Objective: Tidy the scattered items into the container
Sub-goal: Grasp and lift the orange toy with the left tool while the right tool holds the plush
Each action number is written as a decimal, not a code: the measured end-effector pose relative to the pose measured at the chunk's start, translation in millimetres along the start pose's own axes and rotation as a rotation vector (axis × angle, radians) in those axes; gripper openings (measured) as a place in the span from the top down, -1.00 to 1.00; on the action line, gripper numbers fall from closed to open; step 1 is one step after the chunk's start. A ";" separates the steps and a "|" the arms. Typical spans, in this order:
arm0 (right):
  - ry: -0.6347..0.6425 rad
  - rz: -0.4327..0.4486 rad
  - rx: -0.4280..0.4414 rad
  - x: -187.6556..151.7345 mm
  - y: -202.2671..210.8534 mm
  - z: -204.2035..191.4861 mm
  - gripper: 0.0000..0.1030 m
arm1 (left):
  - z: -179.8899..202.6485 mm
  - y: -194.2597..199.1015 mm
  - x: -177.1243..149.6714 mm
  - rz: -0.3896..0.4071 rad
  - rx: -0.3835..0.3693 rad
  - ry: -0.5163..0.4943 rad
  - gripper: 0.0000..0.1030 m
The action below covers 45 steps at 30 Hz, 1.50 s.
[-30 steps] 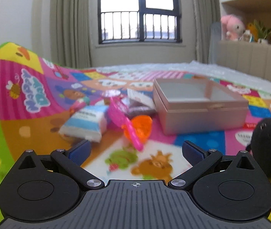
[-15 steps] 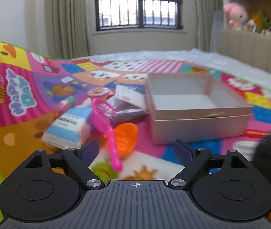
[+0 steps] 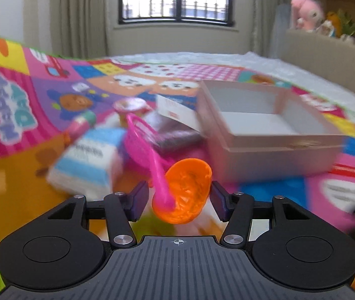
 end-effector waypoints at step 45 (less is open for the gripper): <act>0.153 -0.157 0.041 -27.9 0.8 -23.1 -0.29 | 59.3 65.5 -39.9 -0.002 -0.080 -0.171 -0.27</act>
Point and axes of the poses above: each gripper's, at about its wrist camera, not at the fingertips, and y roughly against the way its jaws point, z to its right, x to its top, the point moved 3 cm from there along -y, roughly the way its jaws point, and after that the axes turned 6 degrees about -y, right-handed, at the moved point
